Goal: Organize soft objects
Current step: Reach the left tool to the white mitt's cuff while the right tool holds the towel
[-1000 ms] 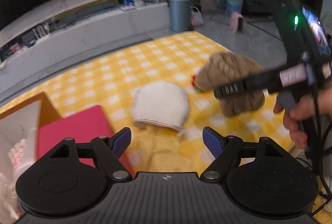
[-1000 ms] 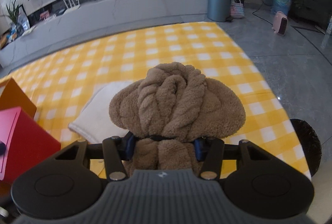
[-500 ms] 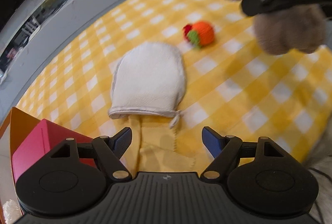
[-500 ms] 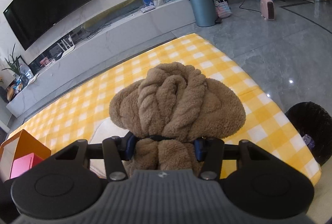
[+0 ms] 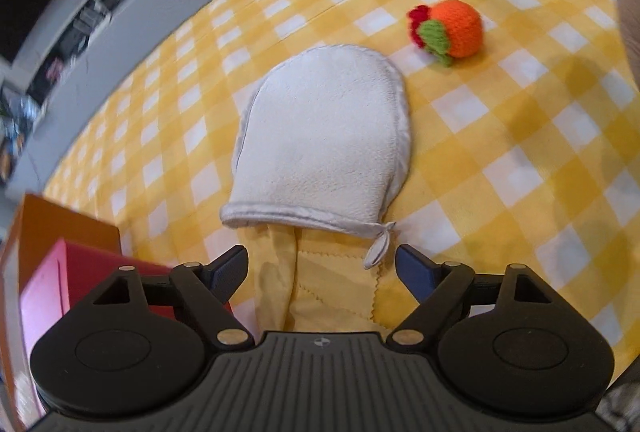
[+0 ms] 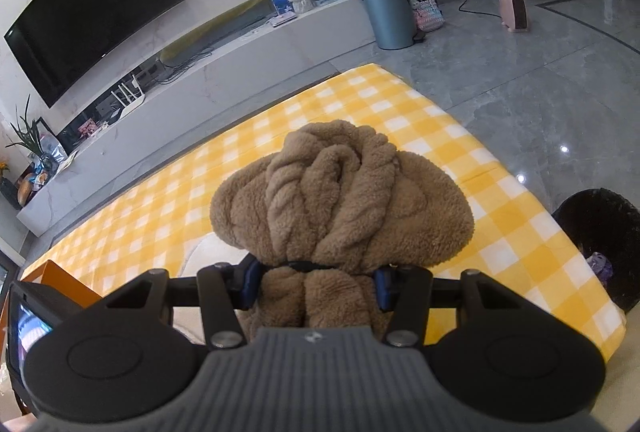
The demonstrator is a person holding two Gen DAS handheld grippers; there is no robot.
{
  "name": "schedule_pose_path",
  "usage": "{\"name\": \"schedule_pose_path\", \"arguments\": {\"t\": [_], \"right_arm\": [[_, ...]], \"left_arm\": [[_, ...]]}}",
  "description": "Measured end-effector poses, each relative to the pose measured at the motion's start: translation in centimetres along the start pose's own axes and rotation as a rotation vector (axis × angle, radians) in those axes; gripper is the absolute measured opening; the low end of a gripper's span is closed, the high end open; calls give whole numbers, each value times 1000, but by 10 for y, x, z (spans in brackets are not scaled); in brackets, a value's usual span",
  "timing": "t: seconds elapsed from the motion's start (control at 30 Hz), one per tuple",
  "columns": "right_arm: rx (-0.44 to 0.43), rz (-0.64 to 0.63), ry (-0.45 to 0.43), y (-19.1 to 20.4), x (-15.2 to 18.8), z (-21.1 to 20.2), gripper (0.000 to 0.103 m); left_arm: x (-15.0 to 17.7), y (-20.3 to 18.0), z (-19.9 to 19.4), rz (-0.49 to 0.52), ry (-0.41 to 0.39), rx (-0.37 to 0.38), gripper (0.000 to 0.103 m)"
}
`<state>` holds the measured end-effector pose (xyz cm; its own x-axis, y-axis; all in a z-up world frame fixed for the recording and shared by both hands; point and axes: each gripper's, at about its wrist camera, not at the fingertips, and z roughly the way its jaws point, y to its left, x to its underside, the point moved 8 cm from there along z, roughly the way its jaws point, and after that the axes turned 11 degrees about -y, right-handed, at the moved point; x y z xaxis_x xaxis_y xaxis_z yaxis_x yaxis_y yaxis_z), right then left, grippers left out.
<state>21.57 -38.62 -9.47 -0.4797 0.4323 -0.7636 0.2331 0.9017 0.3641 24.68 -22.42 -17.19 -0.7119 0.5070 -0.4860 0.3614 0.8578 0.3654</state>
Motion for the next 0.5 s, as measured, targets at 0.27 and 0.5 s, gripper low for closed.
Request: {"name": "schedule_pose_path", "arguments": {"t": [0.27,0.5], "right_arm": [[-8,-6,2,3,0,-2,52],[-3,-13,3,3,0,-1,52]], "left_arm": [[4,7,3,-64,-9,28,103],[5,8,0,-232,17,271,35]]}}
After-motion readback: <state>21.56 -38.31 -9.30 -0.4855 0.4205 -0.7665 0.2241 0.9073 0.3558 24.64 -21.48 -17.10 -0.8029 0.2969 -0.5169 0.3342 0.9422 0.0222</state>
